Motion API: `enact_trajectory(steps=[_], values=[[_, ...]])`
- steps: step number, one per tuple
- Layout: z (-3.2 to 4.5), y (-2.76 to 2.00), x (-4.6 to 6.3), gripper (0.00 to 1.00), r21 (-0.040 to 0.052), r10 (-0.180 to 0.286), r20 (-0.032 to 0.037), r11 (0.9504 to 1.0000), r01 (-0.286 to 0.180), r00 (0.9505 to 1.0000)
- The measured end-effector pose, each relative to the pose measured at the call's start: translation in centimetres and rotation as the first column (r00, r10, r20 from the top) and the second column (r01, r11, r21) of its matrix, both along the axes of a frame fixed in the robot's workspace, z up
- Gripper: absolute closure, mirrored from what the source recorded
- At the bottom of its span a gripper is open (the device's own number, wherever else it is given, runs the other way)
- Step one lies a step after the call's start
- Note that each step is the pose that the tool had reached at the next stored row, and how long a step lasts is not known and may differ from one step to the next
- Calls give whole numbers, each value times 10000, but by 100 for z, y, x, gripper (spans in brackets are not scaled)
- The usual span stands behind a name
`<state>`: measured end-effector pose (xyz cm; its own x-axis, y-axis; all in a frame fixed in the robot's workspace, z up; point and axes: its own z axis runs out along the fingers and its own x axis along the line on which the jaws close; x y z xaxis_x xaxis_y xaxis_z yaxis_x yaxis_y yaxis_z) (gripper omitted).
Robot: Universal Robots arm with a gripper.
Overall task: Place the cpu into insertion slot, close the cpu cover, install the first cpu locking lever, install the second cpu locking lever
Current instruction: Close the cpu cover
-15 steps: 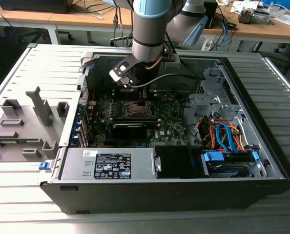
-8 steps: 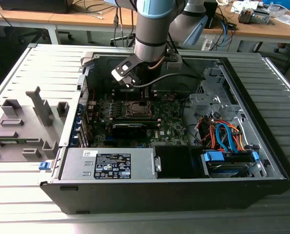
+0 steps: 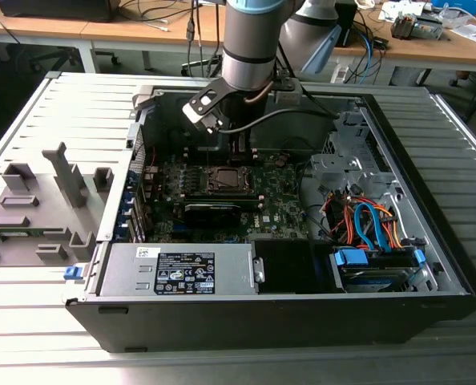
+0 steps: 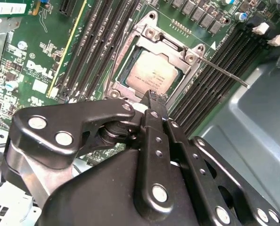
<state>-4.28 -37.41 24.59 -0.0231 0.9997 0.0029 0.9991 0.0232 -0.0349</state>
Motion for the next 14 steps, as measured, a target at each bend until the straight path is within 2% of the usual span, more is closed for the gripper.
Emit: enact_trajectory(steps=[14], values=[[97, 0, 0, 89, 1, 1, 0, 10000, -1, 10000]])
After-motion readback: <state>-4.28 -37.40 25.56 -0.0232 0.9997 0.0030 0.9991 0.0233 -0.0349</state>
